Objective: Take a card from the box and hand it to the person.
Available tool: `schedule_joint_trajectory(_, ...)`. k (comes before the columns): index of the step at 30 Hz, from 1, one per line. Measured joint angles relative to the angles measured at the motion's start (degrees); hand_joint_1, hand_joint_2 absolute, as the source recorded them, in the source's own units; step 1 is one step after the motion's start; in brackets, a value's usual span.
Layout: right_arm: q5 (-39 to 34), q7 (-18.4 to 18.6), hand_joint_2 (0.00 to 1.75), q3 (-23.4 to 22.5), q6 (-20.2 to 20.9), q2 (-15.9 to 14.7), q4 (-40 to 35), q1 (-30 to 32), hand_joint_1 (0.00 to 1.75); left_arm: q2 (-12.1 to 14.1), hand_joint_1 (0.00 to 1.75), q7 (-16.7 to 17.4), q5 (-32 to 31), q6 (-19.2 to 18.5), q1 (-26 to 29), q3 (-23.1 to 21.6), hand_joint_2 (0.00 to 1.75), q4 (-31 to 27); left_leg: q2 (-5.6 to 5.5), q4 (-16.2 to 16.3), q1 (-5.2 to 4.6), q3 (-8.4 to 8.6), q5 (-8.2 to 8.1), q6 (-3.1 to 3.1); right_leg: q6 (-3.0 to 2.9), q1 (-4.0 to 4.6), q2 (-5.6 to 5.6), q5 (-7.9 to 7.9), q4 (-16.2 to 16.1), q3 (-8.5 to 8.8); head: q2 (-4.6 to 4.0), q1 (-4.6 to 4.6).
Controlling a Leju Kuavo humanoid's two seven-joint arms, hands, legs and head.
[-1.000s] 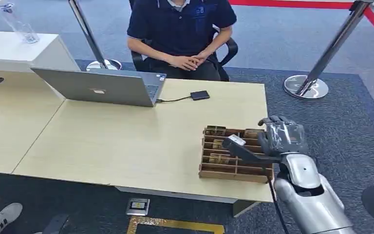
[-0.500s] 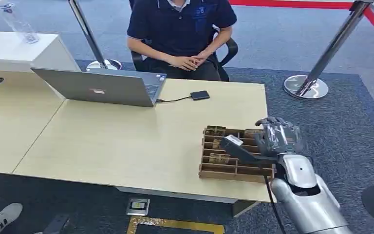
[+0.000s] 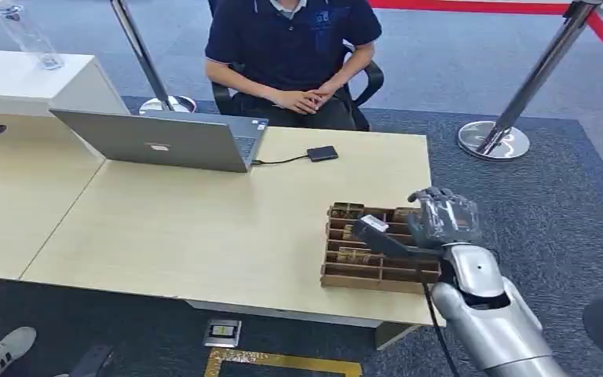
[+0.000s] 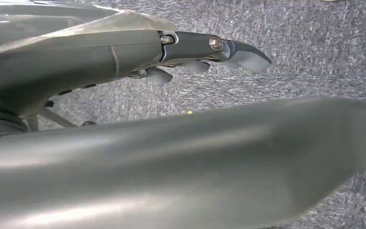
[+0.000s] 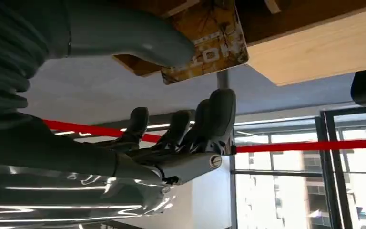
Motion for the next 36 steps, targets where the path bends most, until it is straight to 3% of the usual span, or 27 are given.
schedule_joint_trajectory(10,-0.09,-0.2,1.75,0.0,-0.46,0.33,2.27,-0.72,0.86,0.0,0.0,0.02,0.0,0.02,0.0,0.0,0.0,0.0,0.0,0.0,0.0,0.0,0.0,0.0,0.0,0.0,0.0,0.0,0.0,0.0,0.0,0.0)
schedule_joint_trajectory(16,-0.26,-0.57,1.75,0.02,-0.96,0.42,3.25,-0.97,0.96,0.0,0.0,0.02,0.0,0.02,0.01,0.0,0.0,0.07,0.0,0.01,0.0,0.01,0.0,0.0,0.0,0.0,0.0,0.0,-0.01,0.0,0.0,0.0)
schedule_joint_trajectory(18,-0.35,-0.59,1.75,0.02,-1.14,0.42,3.58,-1.01,1.15,0.0,0.0,0.02,0.0,0.02,0.01,0.02,0.0,0.07,0.0,0.01,0.0,0.01,0.0,0.0,0.01,0.0,0.0,0.01,0.0,0.0,0.0,0.0)
schedule_joint_trajectory(20,-0.44,-0.59,1.75,0.02,-1.25,0.42,3.89,-1.03,1.15,0.0,0.0,0.02,0.0,0.02,0.01,0.02,0.0,0.09,0.0,0.01,0.0,0.01,0.0,0.0,0.03,0.0,0.0,0.02,0.0,0.0,0.0,0.0)
schedule_joint_trajectory(21,-0.46,-0.61,1.75,0.02,-1.35,0.42,3.93,-1.08,1.71,0.0,0.0,0.02,0.0,0.02,0.01,0.02,0.0,0.09,0.0,0.01,0.0,0.01,0.0,0.0,0.03,0.0,0.0,0.02,0.0,0.0,0.0,0.0)
schedule_joint_trajectory(36,0.22,-0.3,1.75,0.02,-2.23,0.35,3.24,-0.92,1.75,0.0,0.0,0.0,-0.07,0.07,0.01,0.09,0.0,0.11,0.0,0.03,0.0,0.05,0.01,0.01,0.02,0.0,0.0,0.03,-0.01,0.03,0.0,0.0)
